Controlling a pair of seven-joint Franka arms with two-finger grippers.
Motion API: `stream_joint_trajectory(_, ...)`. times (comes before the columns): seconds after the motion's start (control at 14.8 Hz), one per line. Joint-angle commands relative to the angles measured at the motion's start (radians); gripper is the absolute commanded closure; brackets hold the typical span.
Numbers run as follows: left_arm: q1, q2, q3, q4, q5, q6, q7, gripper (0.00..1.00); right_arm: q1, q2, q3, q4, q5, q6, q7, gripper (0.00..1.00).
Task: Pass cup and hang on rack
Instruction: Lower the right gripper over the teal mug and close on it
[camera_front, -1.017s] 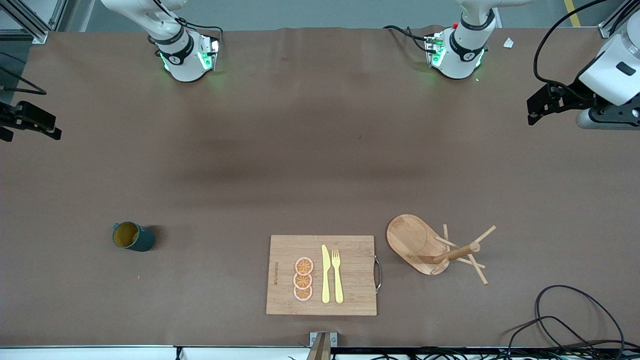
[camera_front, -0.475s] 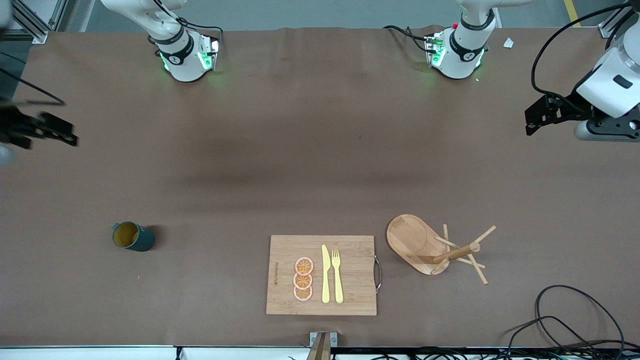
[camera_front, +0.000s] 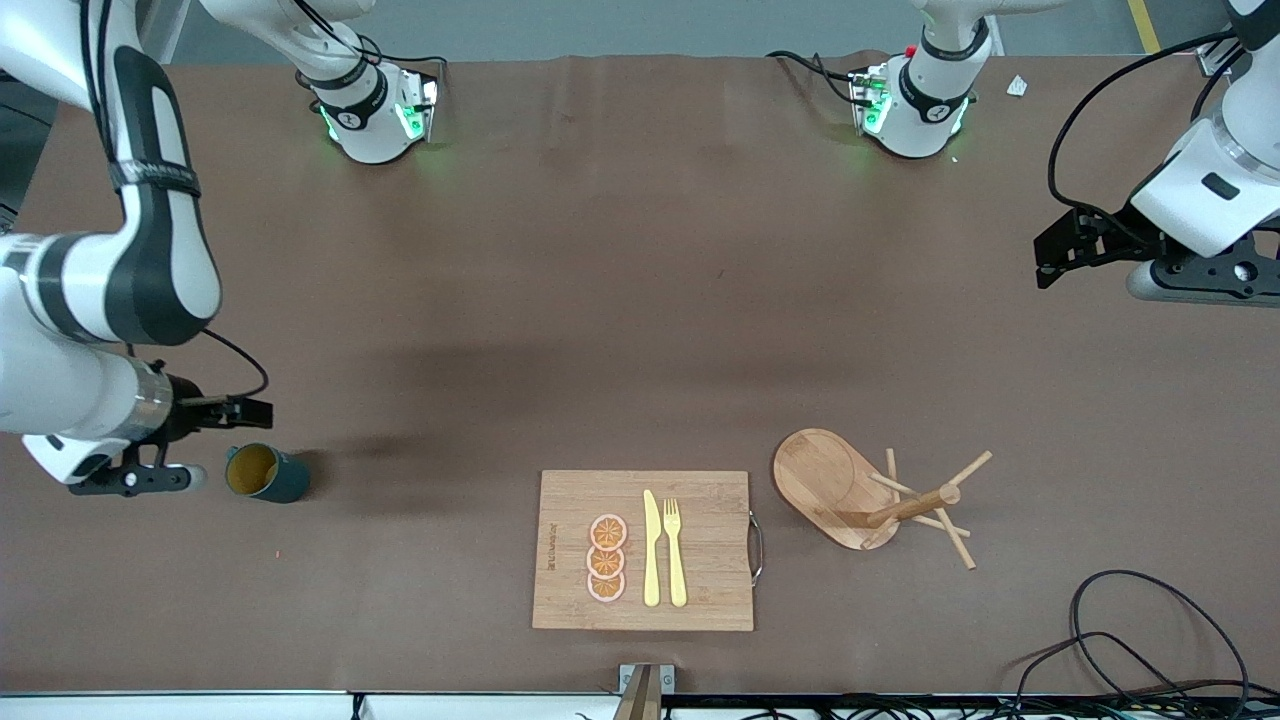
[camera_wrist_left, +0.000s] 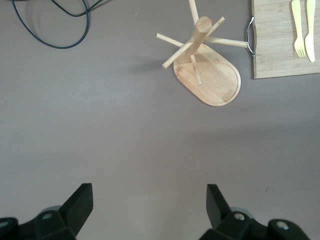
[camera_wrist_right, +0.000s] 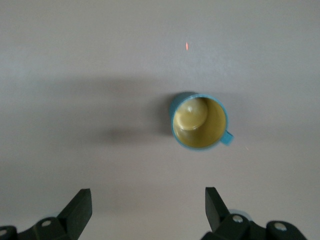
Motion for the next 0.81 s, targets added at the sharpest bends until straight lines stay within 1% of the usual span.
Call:
stream_joint_trajectory(0.0,0.0,0.009,-0.003,0.023,0.006,-0.002,0.0,0.0,-0.009,0.005,0.004,-0.136,0.022,0.179,0.041,0.0)
stream_joint_trajectory(0.14,-0.002,0.015,-0.003,0.023,0.006,0.009,-0.002,0.0,-0.017,0.051,0.004,-0.163,0.068,0.26,0.041,0.0)
stream_joint_trajectory(0.27,-0.002,0.015,-0.005,0.023,0.005,0.01,0.0,0.0,-0.022,0.094,0.004,-0.157,0.074,0.294,0.041,0.0)
stream_joint_trajectory(0.34,-0.002,0.017,-0.005,0.023,0.005,0.015,-0.002,0.0,-0.02,0.113,0.004,-0.157,0.074,0.328,0.04,0.07)
stream_joint_trajectory(0.41,-0.002,0.015,-0.005,0.023,0.005,0.017,0.0,0.0,-0.022,0.125,0.004,-0.157,0.073,0.348,0.034,0.17)
stream_joint_trajectory(0.54,0.001,0.015,-0.003,0.023,-0.024,0.017,0.006,0.0,-0.026,0.142,0.003,-0.151,0.059,0.356,0.023,0.48)
stream_joint_trajectory(0.61,0.001,0.015,-0.003,0.023,-0.04,0.017,0.008,0.0,-0.029,0.144,0.003,-0.151,0.056,0.356,0.023,0.61)
stream_joint_trajectory(0.75,0.0,0.017,-0.003,0.023,-0.04,0.017,0.0,0.0,-0.029,0.147,0.001,-0.144,0.05,0.356,0.018,0.78)
